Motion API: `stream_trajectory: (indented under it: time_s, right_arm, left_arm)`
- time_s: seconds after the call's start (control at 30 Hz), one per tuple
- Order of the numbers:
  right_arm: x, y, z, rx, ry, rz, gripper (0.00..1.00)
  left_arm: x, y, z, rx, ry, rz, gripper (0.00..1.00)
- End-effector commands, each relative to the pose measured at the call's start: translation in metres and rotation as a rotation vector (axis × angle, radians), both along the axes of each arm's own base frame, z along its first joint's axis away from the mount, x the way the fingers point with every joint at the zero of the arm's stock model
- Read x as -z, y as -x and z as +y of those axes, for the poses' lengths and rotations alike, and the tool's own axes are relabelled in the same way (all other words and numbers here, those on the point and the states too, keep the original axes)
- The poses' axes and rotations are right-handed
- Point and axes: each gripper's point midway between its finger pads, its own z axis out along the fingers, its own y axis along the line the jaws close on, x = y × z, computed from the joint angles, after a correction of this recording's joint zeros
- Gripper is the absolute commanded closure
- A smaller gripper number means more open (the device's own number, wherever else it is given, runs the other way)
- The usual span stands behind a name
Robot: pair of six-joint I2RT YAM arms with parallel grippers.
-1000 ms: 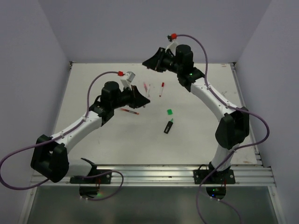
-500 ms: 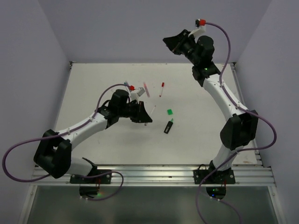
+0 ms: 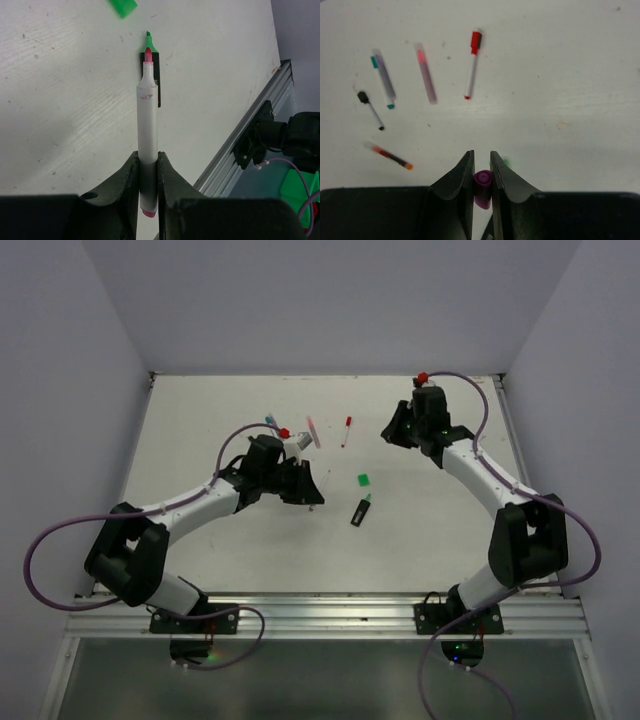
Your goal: Open the pen caps
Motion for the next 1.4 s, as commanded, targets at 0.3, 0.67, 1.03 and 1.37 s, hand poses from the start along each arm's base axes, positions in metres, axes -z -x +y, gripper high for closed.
stream_trajectory:
  time_s: [0.3,0.67,1.03,1.37]
  right_arm:
    - [0.11,0.028,-0.028,0.062,0.164,0.291,1.0]
    - [0.152,0.042,-0.034,0.082,0.195,0.371,0.97]
    - [0.177,0.054,-0.03,0.109,0.193,0.418,0.92]
    - [0.185,0.058,-0.031,0.144,0.185,0.441,0.85]
  left_arm:
    - [-0.004,-0.008,0.007,-0.019,-0.045,-0.075,1.0]
    - [-0.002,-0.004,0.011,-0.023,-0.055,-0.072,1.0]
    - [-0.005,-0.005,0.004,-0.007,-0.034,-0.065,1.0]
    - [-0.004,-0.004,0.005,-0.004,-0.037,-0.061,1.0]
